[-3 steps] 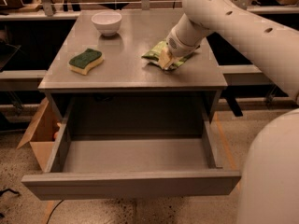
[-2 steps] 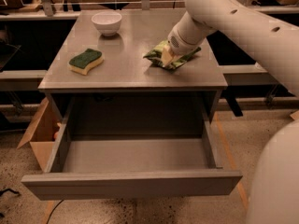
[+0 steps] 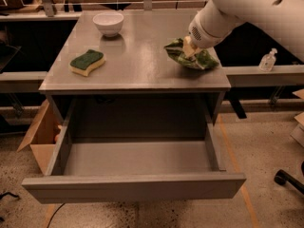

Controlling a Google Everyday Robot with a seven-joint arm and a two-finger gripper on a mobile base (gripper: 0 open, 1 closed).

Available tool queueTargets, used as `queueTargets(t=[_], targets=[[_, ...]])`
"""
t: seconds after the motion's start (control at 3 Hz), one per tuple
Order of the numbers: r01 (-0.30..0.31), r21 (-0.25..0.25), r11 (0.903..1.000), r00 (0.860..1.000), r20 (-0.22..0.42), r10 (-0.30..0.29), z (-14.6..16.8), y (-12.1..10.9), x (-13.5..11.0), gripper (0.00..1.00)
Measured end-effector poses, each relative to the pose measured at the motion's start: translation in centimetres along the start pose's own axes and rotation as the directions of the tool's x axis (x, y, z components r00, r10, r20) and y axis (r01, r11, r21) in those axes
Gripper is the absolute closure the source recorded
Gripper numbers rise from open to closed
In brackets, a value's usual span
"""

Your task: Place green jalapeno chip bag into top drawer

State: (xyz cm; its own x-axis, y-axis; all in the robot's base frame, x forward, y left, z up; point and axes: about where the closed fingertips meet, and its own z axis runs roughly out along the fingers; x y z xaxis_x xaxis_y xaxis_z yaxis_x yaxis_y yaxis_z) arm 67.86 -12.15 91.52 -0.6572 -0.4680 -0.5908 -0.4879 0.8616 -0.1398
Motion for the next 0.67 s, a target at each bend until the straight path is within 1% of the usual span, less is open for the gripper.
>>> queueTargets(t=[0.33,0.67], targets=[[-0.022,0.117,0.9929,0.999,-0.03,0.025,-6.96,-1.08,2.9,1.0],[-0.022,0.117,0.9929,0.999,-0.03,0.025,-6.96,-1.07,2.9,1.0]])
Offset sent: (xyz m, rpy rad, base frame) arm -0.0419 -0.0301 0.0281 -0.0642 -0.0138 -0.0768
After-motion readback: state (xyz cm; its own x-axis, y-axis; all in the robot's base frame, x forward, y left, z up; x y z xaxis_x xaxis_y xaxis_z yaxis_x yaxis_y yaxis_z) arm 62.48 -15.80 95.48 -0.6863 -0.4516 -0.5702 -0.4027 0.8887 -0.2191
